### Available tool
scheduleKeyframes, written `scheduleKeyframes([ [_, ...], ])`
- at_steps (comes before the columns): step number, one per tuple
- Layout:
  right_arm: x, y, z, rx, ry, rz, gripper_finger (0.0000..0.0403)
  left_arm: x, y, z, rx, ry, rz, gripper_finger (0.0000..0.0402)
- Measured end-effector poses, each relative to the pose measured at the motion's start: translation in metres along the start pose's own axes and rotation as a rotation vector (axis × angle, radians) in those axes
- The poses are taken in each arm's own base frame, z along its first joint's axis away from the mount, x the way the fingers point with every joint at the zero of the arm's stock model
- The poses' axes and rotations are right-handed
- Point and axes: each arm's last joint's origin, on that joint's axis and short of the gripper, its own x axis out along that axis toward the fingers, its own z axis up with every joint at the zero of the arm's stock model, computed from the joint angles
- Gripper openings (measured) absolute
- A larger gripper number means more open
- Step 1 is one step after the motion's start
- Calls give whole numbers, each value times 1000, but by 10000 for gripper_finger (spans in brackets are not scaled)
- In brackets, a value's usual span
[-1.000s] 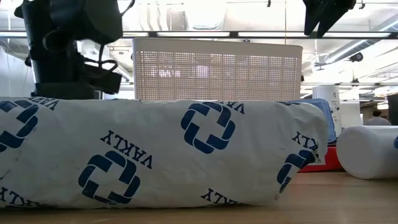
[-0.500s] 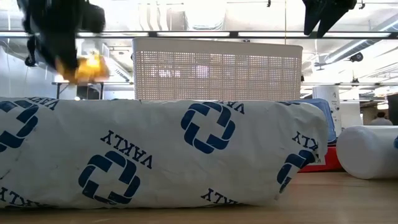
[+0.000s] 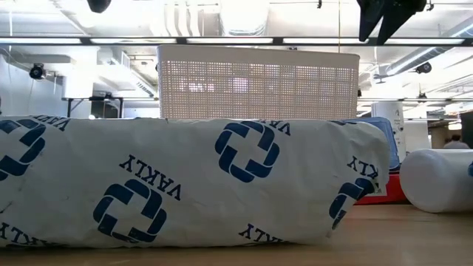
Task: Pick & place medical supplies in basket/bin
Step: Put the bottom orange pill bottle into the white bin, then put the bottom left white pill bottle into the white bin
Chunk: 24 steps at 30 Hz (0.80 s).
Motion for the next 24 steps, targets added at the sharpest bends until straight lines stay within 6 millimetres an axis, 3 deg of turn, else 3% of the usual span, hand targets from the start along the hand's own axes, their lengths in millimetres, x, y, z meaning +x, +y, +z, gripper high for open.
scheduleKeyframes([
  [6,0,3,2,100,-13,36,329,65,30,-7,-77,105,-86,171],
  [10,-4,8,8,146,-58,104,329,119,46,-24,-126,223,-92,173],
  [13,-7,9,10,158,-73,126,329,147,42,-16,-124,253,-85,194],
  [18,-10,11,15,189,-119,149,329,178,39,-12,-4,490,-11,272],
  [21,-10,13,17,191,-152,161,329,180,33,12,83,567,48,313],
  [24,-10,13,18,161,-169,154,329,171,25,29,211,711,56,332],
])
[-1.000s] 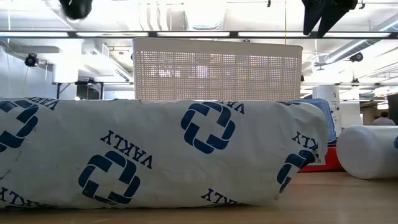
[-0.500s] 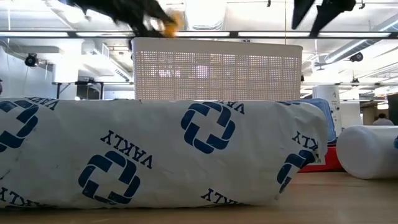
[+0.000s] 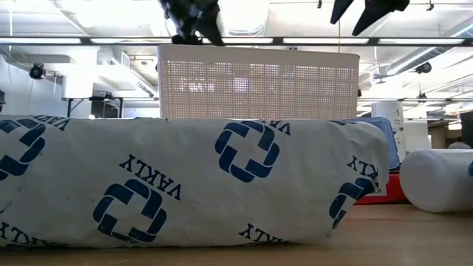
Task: Pick & place medical supplies in basket/bin
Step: Put the bottom left white pill bottle into the white bin
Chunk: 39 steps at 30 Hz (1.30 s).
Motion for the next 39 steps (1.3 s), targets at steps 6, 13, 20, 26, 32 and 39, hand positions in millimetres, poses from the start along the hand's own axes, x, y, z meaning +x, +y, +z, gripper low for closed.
scheduleKeyframes([
  [6,1,-1,1,-48,-25,-25,329,-58,-23,2,-30,112,6,335],
  [13,5,-6,7,-24,-62,-69,329,-93,-43,-30,-290,213,112,336],
  [20,11,-21,22,26,-218,-255,329,-94,-60,-91,-595,367,218,336],
  [26,17,-27,38,-14,-299,-331,329,-85,-84,-159,-857,534,320,336],
  [32,20,-24,52,-78,-329,-277,329,-75,-116,-212,-966,746,343,336],
  [39,23,-24,59,-65,-339,-225,329,-68,-142,-256,-1020,924,343,336],
])
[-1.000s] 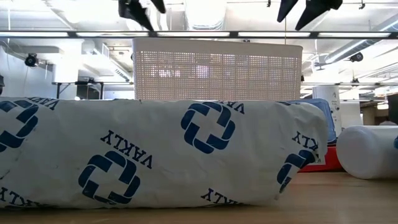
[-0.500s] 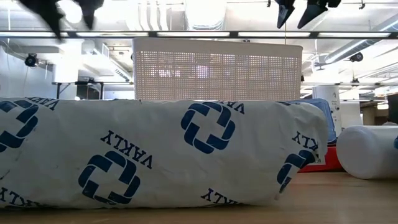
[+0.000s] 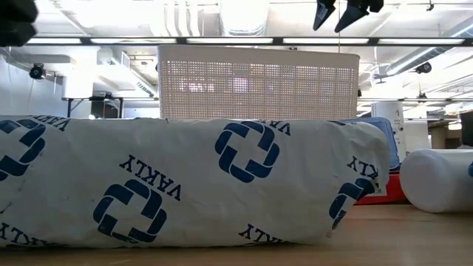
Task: Pick & place medical supplies in basket/bin
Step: Put the bottom left white pill bottle into the white bin
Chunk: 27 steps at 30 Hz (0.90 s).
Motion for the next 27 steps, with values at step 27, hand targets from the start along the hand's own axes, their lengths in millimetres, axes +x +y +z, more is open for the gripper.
scheduleKeyframes([
  [27,4,-1,-3,-62,-22,-92,329,116,17,-3,1,92,11,336],
])
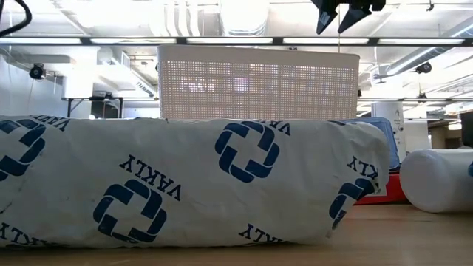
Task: Pick & place medical supplies in basket/bin
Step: Put the bottom left white pill bottle into the white bin
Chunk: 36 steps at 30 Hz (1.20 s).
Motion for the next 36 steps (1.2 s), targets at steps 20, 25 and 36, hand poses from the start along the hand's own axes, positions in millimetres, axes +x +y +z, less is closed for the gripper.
scheduleKeyframes([
  [20,17,9,-4,-42,43,-36,329,1,-11,-12,13,44,23,332],
  [25,23,14,-5,-56,55,-46,329,-1,-13,-14,15,50,17,285],
  [36,25,25,-5,-106,63,-1,329,4,-15,-11,7,-23,-6,165],
])
